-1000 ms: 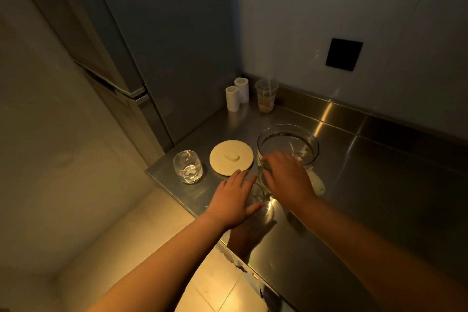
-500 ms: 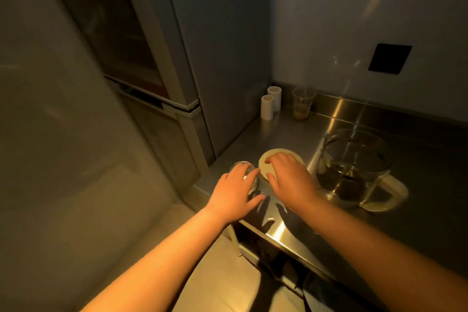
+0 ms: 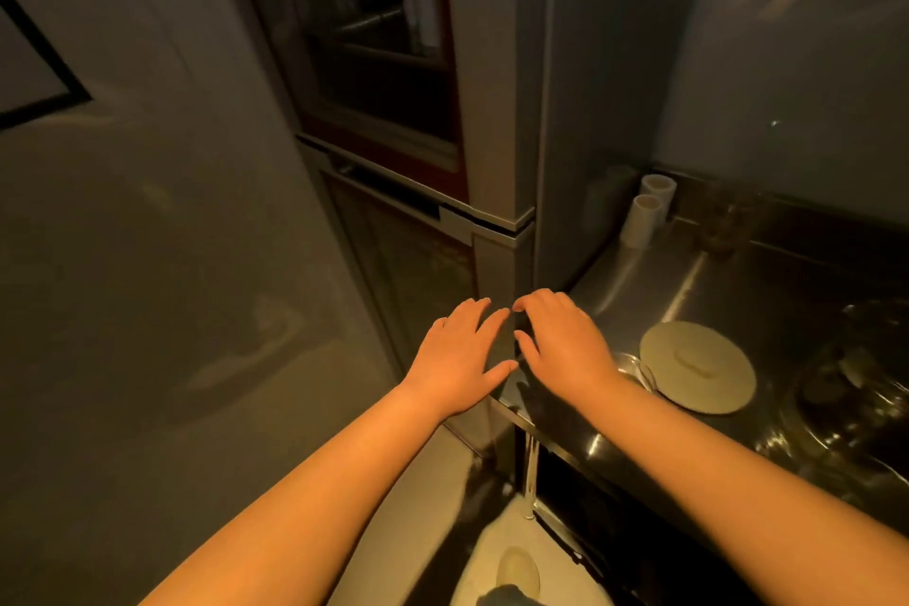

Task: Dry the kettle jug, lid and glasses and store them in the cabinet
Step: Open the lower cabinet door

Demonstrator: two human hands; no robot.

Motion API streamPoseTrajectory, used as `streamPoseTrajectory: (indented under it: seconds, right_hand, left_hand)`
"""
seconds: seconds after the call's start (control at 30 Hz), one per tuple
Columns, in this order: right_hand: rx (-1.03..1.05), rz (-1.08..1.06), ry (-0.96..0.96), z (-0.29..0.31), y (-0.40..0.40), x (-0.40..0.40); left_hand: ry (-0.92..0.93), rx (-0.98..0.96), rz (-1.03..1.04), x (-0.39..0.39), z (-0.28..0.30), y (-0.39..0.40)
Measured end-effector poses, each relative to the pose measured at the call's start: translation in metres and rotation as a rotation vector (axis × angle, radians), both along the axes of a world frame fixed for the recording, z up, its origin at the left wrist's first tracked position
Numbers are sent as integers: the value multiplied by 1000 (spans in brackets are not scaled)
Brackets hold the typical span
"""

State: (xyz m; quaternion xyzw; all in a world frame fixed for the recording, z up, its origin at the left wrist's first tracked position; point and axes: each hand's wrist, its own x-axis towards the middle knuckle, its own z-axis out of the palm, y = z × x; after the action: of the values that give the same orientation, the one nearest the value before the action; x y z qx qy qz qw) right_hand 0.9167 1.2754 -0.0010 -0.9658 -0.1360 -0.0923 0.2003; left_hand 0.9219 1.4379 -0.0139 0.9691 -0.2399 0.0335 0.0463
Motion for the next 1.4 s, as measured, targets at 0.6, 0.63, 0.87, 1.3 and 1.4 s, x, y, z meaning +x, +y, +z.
streamPoseTrajectory:
  seconds: [0.6, 0.63, 0.87, 1.3, 1.4]
  right_hand:
    - [-136, 143, -127, 5, 140, 167]
    - [-145, 135, -125, 5, 145, 172]
    - [-197, -94, -101, -2, 185, 197]
    - [-213, -503, -22, -4, 235, 206]
    - [-135, -557, -54, -5, 238, 211]
  left_hand:
    - [-8, 8, 54, 200, 9, 138]
    - [-17, -7, 44, 208, 9, 143]
    - [-149, 7, -160, 263, 7, 187]
    - [-71, 20, -401, 296, 9, 217]
    - [-40, 12, -393, 295, 12, 216]
